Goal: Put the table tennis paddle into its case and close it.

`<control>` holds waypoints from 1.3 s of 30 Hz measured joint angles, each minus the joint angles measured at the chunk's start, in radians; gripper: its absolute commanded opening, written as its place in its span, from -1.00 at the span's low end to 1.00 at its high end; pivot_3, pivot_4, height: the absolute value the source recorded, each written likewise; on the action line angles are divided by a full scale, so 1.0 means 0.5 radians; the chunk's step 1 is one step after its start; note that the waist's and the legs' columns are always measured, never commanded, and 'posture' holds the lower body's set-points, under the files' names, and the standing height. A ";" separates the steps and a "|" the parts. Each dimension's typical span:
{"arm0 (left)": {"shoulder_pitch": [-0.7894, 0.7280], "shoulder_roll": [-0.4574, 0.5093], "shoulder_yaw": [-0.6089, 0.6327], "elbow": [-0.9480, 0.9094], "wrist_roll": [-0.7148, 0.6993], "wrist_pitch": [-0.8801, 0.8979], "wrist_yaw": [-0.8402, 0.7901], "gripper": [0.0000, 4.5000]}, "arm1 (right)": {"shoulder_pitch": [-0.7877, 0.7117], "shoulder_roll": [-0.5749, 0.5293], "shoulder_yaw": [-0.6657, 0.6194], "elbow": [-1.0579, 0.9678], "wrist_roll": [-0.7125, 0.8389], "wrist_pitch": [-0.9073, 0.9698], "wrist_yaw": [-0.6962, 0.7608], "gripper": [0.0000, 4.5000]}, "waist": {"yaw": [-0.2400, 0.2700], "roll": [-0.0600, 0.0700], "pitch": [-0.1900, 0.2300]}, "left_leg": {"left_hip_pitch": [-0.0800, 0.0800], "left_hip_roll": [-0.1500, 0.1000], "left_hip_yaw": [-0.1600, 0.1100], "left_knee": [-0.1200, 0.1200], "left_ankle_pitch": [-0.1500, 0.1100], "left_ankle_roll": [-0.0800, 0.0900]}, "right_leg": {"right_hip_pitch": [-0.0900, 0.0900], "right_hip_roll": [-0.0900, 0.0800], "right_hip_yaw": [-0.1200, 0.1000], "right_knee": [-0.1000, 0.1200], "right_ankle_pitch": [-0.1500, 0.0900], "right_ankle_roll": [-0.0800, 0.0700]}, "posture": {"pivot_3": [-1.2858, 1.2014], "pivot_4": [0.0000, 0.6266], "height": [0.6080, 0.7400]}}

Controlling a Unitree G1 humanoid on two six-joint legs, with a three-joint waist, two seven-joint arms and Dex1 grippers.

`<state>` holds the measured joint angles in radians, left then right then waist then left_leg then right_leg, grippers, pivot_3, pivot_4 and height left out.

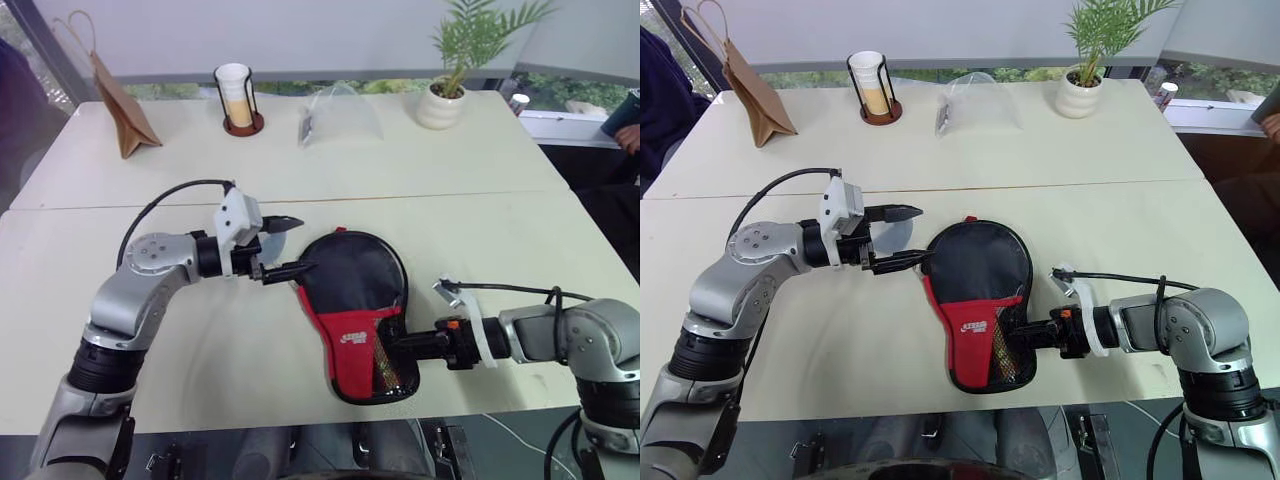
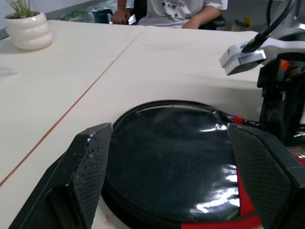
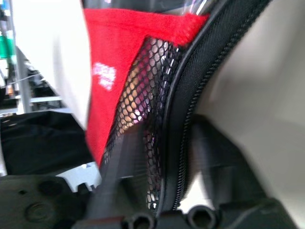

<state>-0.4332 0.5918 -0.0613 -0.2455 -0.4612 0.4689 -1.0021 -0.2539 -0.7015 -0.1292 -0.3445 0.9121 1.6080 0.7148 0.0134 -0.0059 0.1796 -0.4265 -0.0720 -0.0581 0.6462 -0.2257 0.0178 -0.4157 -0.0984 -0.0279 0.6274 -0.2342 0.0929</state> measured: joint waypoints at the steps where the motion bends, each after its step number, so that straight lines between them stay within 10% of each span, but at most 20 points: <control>1: 0.005 0.006 0.000 0.000 0.001 -0.001 -0.002 0.77 | -0.006 0.007 -0.012 -0.002 0.013 0.000 0.001 0.57 | -0.001 0.000 0.000 | 0.000 0.000 0.000 0.001 0.000 0.000 | 0.000 0.000 0.000 0.000 0.000 0.000 | 0.03 -0.52 0.91; 3: 0.019 0.023 0.000 0.000 0.001 -0.002 -0.007 0.77 | -0.023 0.010 -0.046 -0.001 0.037 0.000 0.004 0.94 | -0.002 0.000 0.000 | 0.000 0.000 0.000 0.001 0.000 0.000 | 0.001 0.000 0.000 0.000 0.000 0.000 | 0.03 -0.52 0.91; 16: 0.067 0.333 0.181 -0.020 -0.030 0.021 -0.053 0.77 | -0.662 -0.436 0.092 0.099 -0.181 -0.537 0.188 0.94 | -0.015 0.005 0.005 | -0.004 0.004 0.000 -0.004 0.000 0.000 | -0.006 0.003 -0.001 -0.006 0.000 0.000 | 0.03 -0.52 0.91; 26: 0.058 0.529 0.265 0.080 0.067 -0.047 -0.061 0.77 | -0.692 0.077 0.884 0.200 -0.858 -1.546 0.203 0.94 | -0.001 0.003 0.006 | -0.005 -0.001 0.001 -0.001 0.000 -0.001 | -0.014 0.000 0.000 -0.006 0.002 0.003 | 0.03 -0.52 0.91; 39: 0.017 0.537 0.206 0.483 0.271 -0.329 -0.141 0.77 | -0.586 0.271 1.113 0.530 -1.344 -2.048 0.271 0.94 | -0.006 0.003 0.005 | 0.000 0.000 0.000 -0.002 0.001 -0.003 | -0.017 0.003 -0.001 0.004 0.004 0.006 | 0.03 -0.52 0.91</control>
<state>-0.4246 0.8604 0.0418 -0.0040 -0.3255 0.3043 -1.0725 -0.5471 -0.5658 0.4270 -0.0795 0.2398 0.5838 0.8505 0.0103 -0.0042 0.1822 -0.4266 -0.0719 -0.0580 0.6451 -0.2249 0.0164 -0.4240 -0.0970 -0.0286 0.6294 -0.2324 0.0959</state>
